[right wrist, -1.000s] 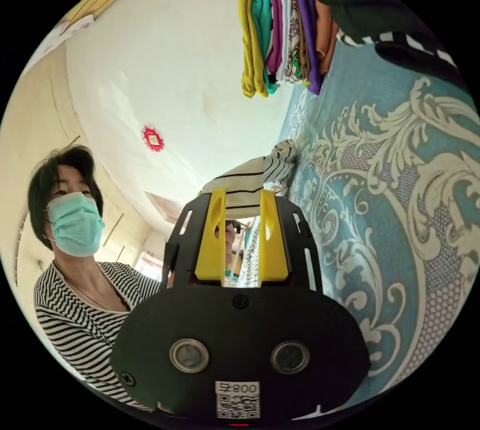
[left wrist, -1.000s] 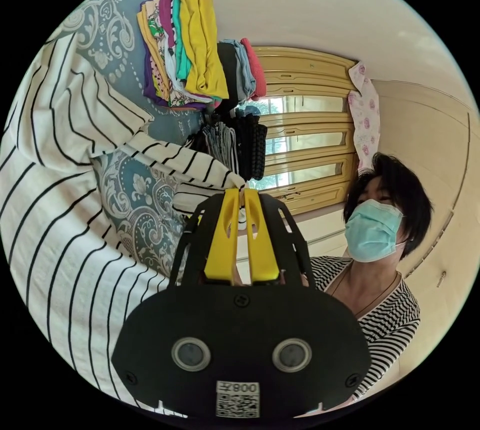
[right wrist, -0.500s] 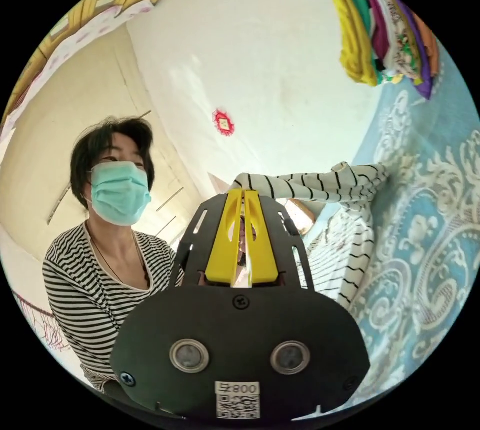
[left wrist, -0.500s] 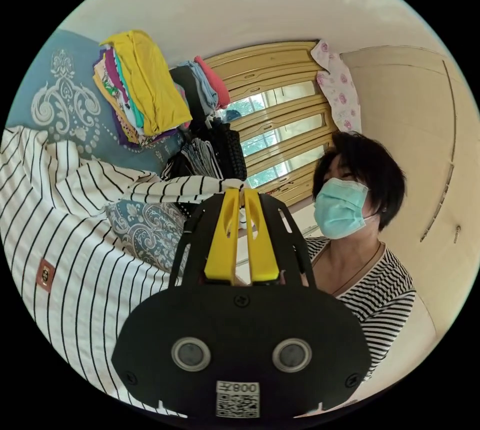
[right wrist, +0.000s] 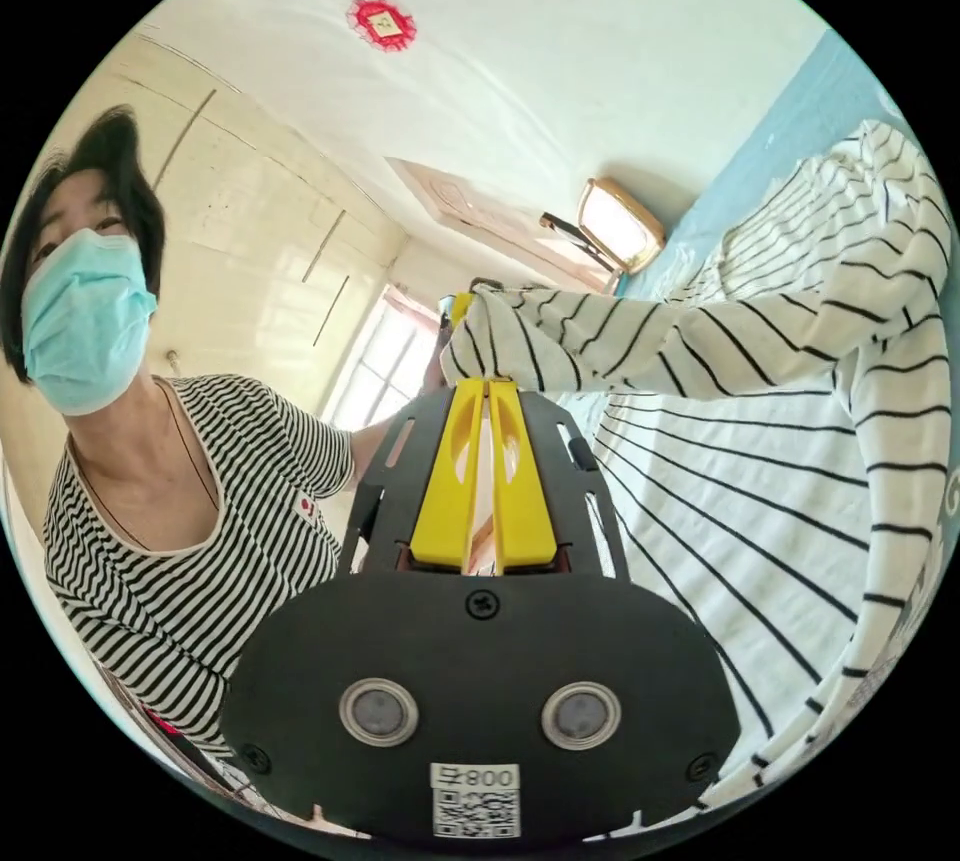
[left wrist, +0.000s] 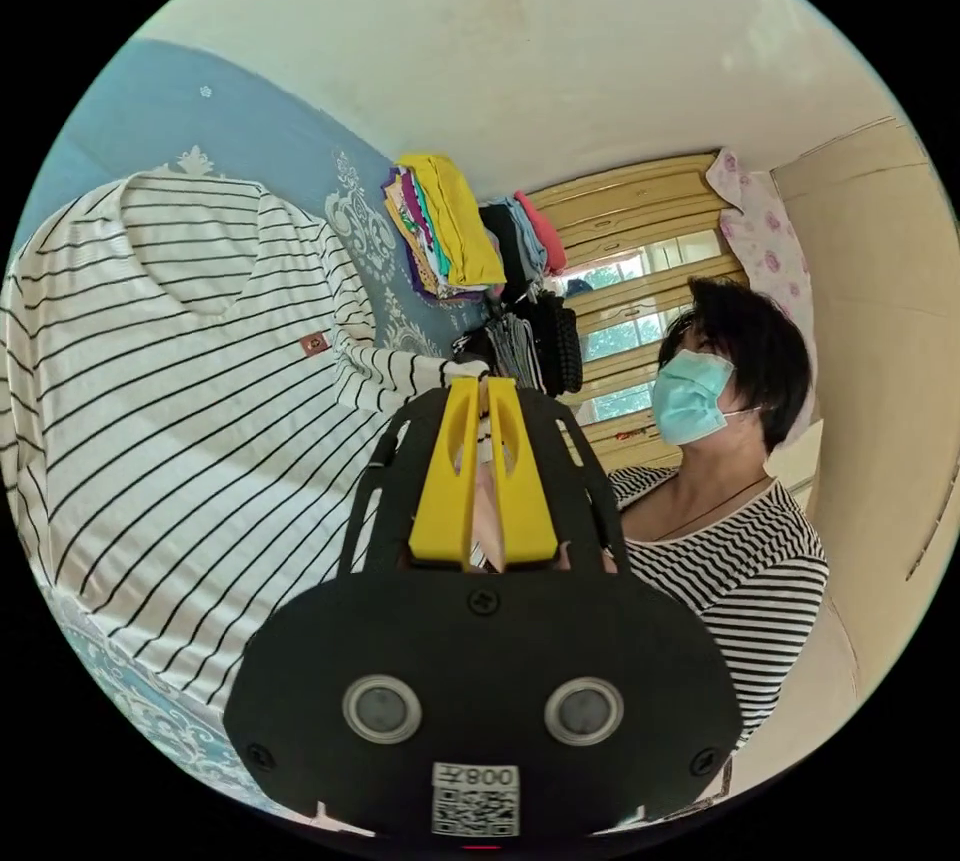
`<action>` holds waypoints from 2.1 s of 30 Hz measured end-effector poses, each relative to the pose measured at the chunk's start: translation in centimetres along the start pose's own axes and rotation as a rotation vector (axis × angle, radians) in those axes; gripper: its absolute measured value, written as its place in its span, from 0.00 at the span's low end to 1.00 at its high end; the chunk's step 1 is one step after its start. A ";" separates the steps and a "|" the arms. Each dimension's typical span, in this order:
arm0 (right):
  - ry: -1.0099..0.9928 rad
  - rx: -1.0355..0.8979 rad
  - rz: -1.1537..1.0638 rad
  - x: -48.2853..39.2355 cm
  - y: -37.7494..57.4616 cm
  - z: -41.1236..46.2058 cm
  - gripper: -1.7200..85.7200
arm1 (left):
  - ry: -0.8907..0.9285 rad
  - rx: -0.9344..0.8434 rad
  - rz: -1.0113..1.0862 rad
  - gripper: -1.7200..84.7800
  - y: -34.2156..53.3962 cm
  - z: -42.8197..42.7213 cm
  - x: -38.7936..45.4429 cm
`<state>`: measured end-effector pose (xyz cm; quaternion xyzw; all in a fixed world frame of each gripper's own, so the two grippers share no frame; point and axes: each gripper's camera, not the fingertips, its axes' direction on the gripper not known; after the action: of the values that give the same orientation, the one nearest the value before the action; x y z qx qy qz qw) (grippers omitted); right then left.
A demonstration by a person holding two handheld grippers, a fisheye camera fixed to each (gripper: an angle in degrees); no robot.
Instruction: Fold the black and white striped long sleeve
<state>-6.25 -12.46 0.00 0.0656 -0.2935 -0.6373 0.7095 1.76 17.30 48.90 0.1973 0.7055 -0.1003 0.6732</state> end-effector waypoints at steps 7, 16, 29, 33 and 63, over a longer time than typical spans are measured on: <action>0.151 0.206 0.141 2.9 -0.6 -2.7 0.02 | 0.056 -0.089 0.185 0.03 -4.3 -2.6 5.0; 0.495 0.361 0.404 4.2 -2.1 -5.0 0.02 | 0.155 0.298 0.036 0.03 1.6 -20.0 -1.3; 0.573 0.349 0.417 3.5 -7.3 -2.4 0.02 | -0.156 0.657 -0.628 0.08 23.8 -31.4 -12.0; 0.581 0.313 0.398 3.0 -9.2 -1.0 0.02 | -0.412 0.359 -0.424 0.11 19.1 -28.3 -6.9; 0.736 0.312 0.416 -3.8 -19.9 1.9 0.02 | -0.563 0.430 -0.318 0.04 24.8 -47.3 -1.1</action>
<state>-24.54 -11.92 -9.02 0.3338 -0.1210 -0.3635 0.8613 -31.03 58.79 56.54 0.1867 0.4776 -0.3995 0.7599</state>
